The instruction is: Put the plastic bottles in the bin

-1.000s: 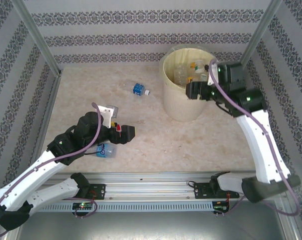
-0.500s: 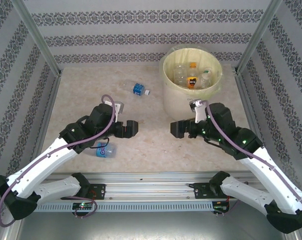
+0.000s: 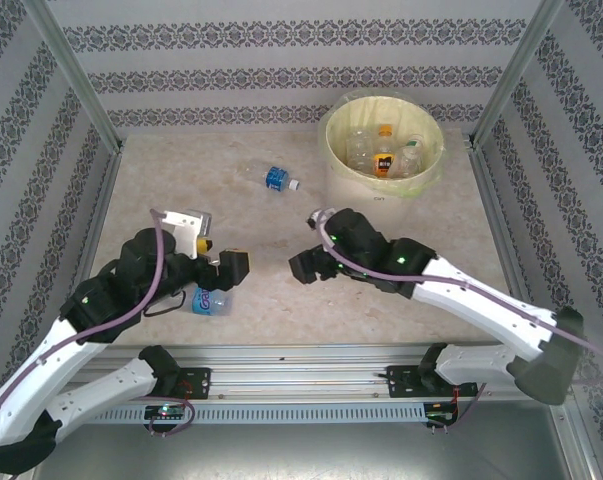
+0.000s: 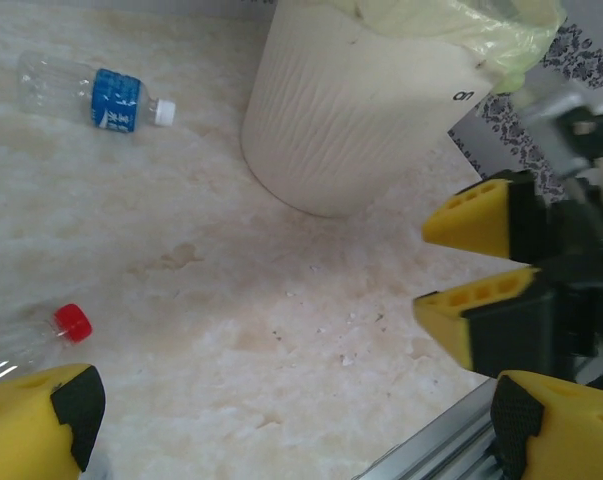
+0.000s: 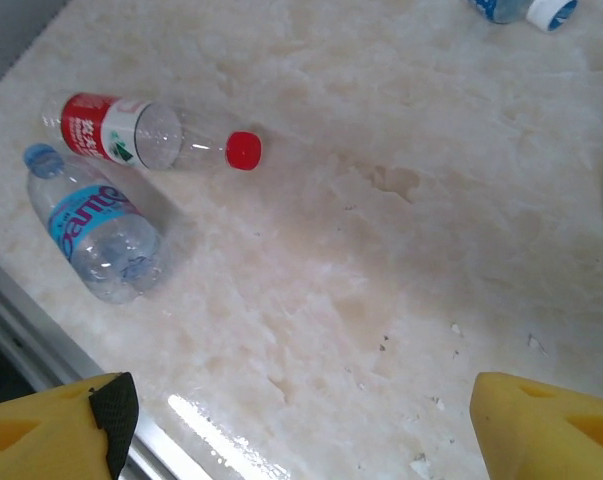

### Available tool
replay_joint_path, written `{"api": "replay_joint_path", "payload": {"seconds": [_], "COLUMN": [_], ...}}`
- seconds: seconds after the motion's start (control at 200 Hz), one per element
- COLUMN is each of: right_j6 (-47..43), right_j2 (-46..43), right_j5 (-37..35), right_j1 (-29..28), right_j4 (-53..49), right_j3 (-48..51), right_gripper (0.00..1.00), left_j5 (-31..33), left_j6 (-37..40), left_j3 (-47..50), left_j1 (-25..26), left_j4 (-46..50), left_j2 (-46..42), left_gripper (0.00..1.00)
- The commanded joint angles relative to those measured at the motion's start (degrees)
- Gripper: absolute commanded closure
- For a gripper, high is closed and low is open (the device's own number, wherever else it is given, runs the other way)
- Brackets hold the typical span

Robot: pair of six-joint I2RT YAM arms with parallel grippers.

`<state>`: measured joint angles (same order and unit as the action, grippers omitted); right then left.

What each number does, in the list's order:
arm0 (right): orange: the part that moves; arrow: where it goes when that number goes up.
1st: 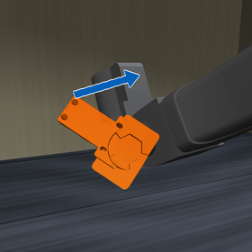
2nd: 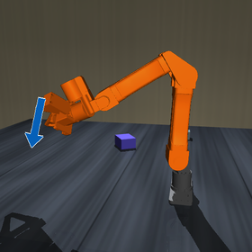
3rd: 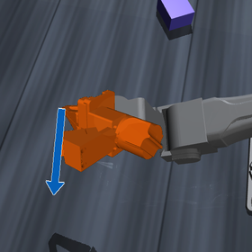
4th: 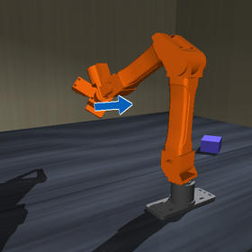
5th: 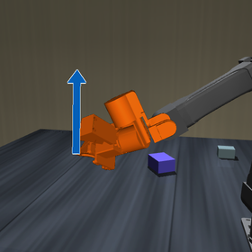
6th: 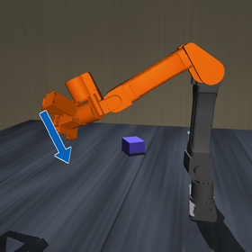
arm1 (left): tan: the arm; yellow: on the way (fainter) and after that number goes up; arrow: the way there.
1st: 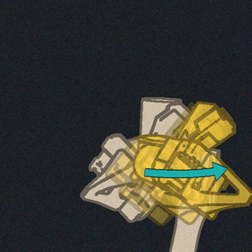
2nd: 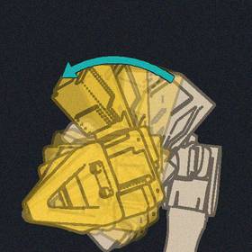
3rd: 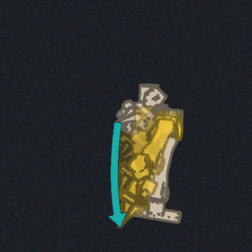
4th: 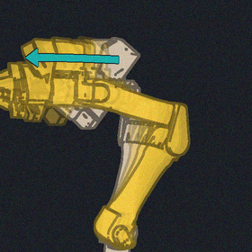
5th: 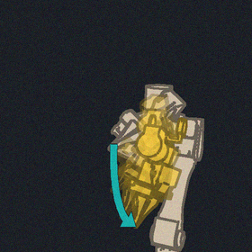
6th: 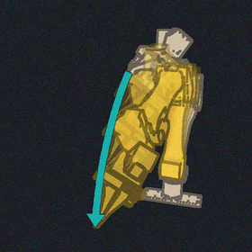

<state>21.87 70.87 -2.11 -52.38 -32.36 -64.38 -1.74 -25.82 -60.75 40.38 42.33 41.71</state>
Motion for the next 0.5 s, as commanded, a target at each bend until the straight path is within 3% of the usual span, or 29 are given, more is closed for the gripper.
{"api": "replay_joint_path", "payload": {"seconds": [0.0, 0.14, 0.325, 0.495], "right_j6": [-2.0, -0.5, 0.5, 1.7], "right_j2": [2.5, 1.4, -1.8, -5.4], "right_j5": [-2.6, -2.6, -2.1, -2.4], "right_j1": [-0.7, -0.6, -0.7, -0.7], "right_j4": [2.9, 3.7, 2.5, 2.3], "right_j3": [-4.2, -3.6, -2.6, -0.5], "right_gripper": [0.14, 0.12, 0.09, 0.04], "left_j5": [5.9, 10.5, 3.3, -2.5], "left_j6": [-0.1, -3.4, -5.2, -13.9], "left_j3": [0.7, -0.6, -7.0, -13.0], "left_j1": [-0.6, -1.6, -9.2, -16.5], "left_j4": [4.6, 5.8, 4.4, -0.4], "left_j2": [0.0, 5.4, 20.5, 32.8], "left_gripper": [0.0, 0.0, 0.0, 0.0]}}
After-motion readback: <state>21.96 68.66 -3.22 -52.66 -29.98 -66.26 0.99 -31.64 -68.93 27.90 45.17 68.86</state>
